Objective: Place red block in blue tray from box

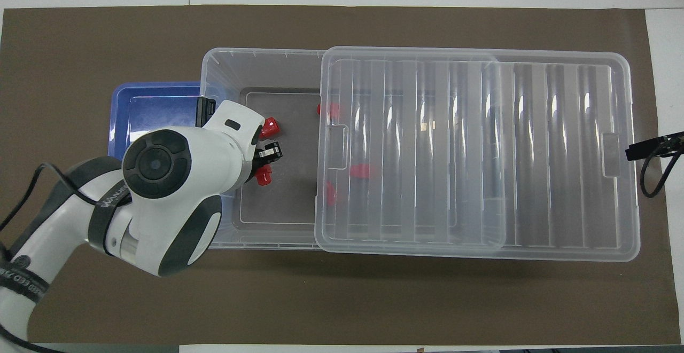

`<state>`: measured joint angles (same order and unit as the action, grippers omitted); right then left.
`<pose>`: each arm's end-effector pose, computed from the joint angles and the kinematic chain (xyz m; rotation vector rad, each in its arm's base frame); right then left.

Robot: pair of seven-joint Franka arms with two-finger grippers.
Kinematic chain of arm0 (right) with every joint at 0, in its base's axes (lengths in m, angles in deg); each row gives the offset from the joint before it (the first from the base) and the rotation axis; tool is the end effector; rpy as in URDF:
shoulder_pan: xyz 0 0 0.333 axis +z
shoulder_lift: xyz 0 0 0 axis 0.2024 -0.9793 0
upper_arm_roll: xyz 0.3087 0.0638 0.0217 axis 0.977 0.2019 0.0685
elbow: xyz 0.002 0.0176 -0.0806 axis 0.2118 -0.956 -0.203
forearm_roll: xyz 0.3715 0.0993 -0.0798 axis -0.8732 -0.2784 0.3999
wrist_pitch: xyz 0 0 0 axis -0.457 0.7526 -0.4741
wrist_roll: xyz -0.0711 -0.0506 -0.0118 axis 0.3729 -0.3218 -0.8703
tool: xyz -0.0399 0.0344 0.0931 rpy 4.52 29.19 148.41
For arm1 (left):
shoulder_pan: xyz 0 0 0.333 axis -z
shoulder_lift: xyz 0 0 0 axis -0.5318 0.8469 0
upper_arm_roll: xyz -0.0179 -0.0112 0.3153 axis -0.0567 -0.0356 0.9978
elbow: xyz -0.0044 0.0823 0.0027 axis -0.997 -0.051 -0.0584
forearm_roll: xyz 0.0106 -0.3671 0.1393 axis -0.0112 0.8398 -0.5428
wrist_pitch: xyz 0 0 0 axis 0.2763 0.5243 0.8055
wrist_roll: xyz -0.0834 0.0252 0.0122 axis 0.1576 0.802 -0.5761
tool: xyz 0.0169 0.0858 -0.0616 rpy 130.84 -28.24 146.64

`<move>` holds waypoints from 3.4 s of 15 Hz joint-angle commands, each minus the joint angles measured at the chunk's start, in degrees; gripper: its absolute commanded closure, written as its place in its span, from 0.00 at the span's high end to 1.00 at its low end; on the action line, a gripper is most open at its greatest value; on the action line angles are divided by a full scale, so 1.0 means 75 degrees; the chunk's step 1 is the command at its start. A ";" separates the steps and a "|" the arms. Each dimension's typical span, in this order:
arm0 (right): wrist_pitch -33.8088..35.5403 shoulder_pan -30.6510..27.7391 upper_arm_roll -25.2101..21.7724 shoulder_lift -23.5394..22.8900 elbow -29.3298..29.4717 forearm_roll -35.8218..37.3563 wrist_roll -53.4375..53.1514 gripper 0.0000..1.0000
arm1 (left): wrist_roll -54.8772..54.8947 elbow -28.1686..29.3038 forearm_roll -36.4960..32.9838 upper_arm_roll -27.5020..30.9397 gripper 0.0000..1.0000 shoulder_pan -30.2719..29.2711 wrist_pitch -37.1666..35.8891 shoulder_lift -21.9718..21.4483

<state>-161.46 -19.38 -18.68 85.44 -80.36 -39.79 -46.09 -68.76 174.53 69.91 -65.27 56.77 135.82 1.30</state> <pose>0.5408 -0.1467 0.4907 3.0781 0.1828 -0.0814 0.4822 -0.2685 0.4607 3.0191 0.3785 0.1899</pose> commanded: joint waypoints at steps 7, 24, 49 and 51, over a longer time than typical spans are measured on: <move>0.1402 0.0265 0.0281 -0.0267 0.1443 0.0114 -0.0648 1.00 | 0.2940 -0.0268 0.0071 0.0014 0.00 -0.1993 -0.1610 -0.0857; 0.1895 0.0300 -0.0141 -0.0220 0.1972 0.0009 -0.0648 1.00 | 0.5698 0.0494 0.0071 -0.0010 0.00 -0.3157 0.2024 0.1663; 0.2832 0.0546 0.0421 -0.0126 0.2323 -0.0284 -0.1984 1.00 | 0.5546 -0.4709 0.0082 0.0014 1.00 -0.3110 -0.5183 0.0644; 0.2751 0.0546 0.0421 -0.0126 0.2323 -0.0284 -0.1984 1.00 | 0.5534 -0.4639 0.0071 0.0002 1.00 -0.3110 -0.5346 0.0573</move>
<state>-141.01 -14.31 -16.21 84.11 -63.07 -40.69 -60.14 -27.02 141.52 69.91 -65.34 33.33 98.36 4.64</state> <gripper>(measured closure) 0.000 0.000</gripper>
